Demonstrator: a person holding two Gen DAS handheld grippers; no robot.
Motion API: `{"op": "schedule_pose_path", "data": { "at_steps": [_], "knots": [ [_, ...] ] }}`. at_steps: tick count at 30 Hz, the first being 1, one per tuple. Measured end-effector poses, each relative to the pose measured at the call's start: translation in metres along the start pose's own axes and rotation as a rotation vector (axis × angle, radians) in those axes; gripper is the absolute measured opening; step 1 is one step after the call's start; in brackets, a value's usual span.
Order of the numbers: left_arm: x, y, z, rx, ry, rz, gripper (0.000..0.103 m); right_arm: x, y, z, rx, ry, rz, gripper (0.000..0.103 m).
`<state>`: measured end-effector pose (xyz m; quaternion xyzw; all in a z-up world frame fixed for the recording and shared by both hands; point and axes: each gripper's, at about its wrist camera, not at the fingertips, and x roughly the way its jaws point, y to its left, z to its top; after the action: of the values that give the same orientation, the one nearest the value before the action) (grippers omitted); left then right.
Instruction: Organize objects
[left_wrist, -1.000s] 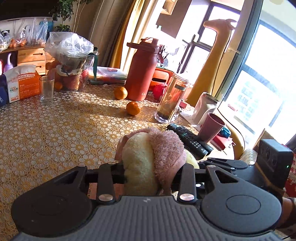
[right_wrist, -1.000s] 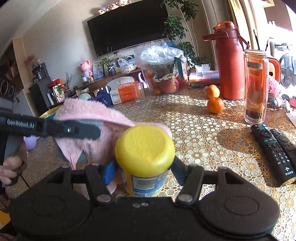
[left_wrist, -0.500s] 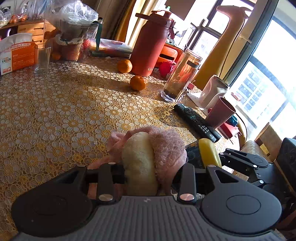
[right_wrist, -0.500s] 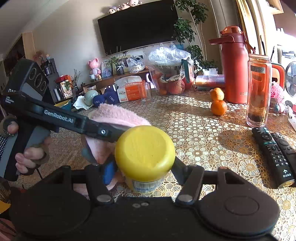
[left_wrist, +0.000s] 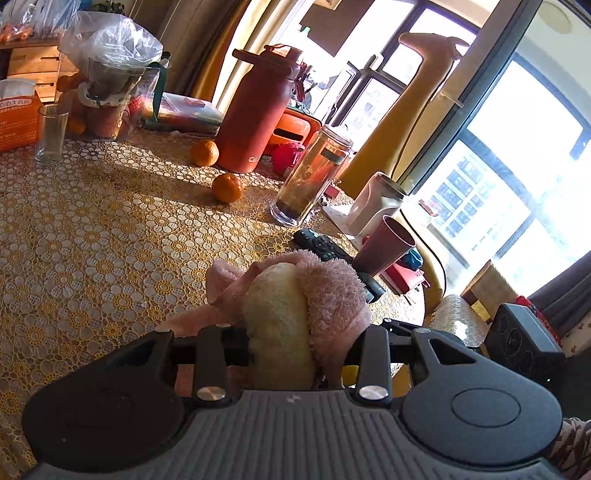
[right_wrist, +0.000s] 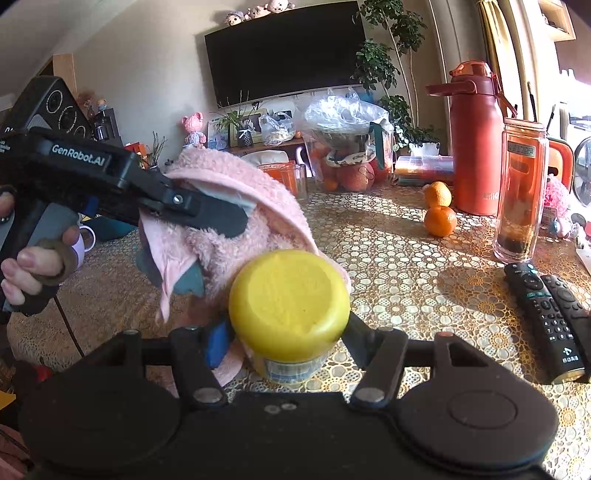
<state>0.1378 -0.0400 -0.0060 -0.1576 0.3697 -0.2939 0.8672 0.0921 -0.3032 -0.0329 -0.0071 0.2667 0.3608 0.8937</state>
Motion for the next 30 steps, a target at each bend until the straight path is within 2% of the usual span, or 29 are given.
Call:
{"op": "schedule_pose_path", "data": {
  "at_steps": [3,9,12,15,20,24,27,30],
  "knots": [
    [0.008,0.014,-0.003,-0.054,0.011,0.001,0.037,-0.001,-0.002,0.000,0.014,0.000,-0.002,0.061],
    [0.022,0.042,-0.013,-0.106,0.062,0.091,0.037,-0.002,-0.001,-0.001,0.006,0.000,-0.002,0.061],
    [0.018,0.046,-0.015,-0.116,0.061,0.121,0.037,-0.002,0.001,-0.001,-0.007,0.000,-0.005,0.061],
    [0.003,0.039,-0.009,-0.105,0.021,0.106,0.037,-0.002,0.002,0.000,-0.016,0.002,-0.007,0.061],
    [-0.023,0.015,0.005,-0.079,-0.044,0.008,0.037,-0.002,0.003,0.000,-0.017,0.001,-0.008,0.061],
    [-0.020,-0.005,0.010,-0.048,-0.039,-0.062,0.037,-0.002,0.004,0.001,-0.034,0.001,-0.010,0.061],
    [-0.006,-0.012,0.007,-0.030,-0.011,-0.053,0.037,-0.002,0.007,0.001,-0.052,0.004,-0.015,0.061],
    [0.000,-0.003,0.005,-0.075,-0.013,-0.071,0.038,-0.003,0.008,0.001,-0.060,0.011,-0.021,0.061]
  ]
}}
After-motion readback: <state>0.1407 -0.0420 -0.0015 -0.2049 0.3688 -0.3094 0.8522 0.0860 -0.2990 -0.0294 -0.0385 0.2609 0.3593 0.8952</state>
